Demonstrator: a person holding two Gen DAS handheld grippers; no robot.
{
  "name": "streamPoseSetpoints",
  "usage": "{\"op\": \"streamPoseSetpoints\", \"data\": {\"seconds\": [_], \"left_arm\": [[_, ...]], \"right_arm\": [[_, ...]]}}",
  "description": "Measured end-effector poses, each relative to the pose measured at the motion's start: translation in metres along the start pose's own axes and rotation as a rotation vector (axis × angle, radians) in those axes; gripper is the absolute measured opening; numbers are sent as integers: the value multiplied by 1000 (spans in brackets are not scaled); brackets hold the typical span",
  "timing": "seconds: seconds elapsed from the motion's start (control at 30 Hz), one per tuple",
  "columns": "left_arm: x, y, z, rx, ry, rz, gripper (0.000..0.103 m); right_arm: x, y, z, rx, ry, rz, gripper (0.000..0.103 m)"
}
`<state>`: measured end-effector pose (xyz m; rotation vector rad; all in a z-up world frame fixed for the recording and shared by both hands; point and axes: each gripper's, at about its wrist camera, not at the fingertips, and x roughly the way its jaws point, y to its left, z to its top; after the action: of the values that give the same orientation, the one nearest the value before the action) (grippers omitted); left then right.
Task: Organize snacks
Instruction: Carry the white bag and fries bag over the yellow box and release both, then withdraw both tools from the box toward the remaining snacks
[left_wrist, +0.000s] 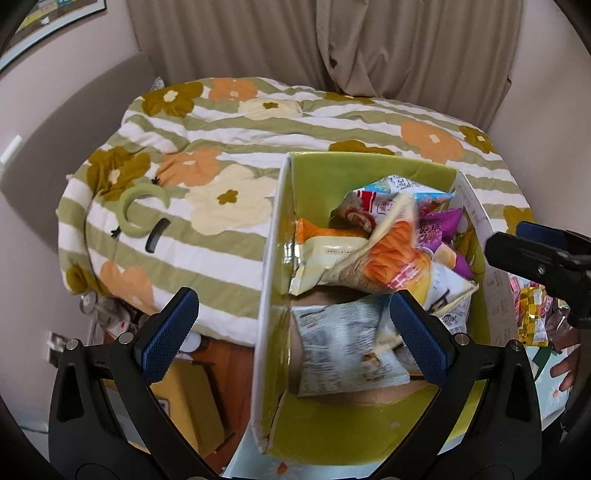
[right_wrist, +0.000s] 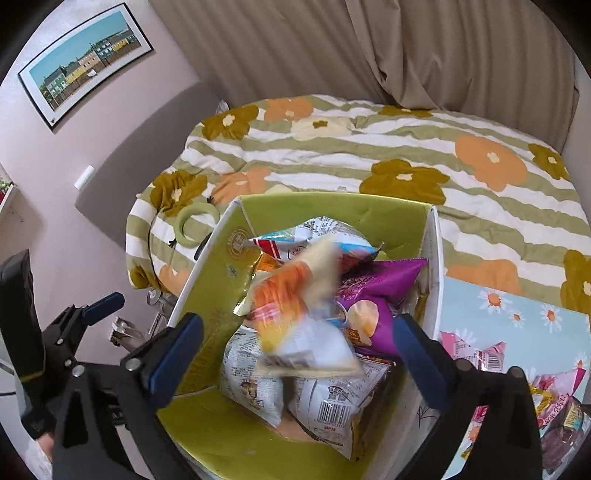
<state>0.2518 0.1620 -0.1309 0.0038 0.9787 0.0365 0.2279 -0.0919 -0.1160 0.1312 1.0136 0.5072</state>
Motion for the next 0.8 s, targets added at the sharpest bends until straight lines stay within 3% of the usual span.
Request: {"op": "streamPoseSetpoints", "data": {"seconds": [0.2, 0.47, 0.8], "left_arm": [[-11, 1, -2, -3, -14, -5, 103], [-43, -3, 0, 16, -72, -27, 103], [-70, -14, 5, 61, -108, -124, 103]], "right_arm": [[-12, 0, -13, 0, 2, -11, 102], [-46, 7, -18, -5, -71, -54, 102], [-100, 12, -38, 21, -137, -143, 102]]}}
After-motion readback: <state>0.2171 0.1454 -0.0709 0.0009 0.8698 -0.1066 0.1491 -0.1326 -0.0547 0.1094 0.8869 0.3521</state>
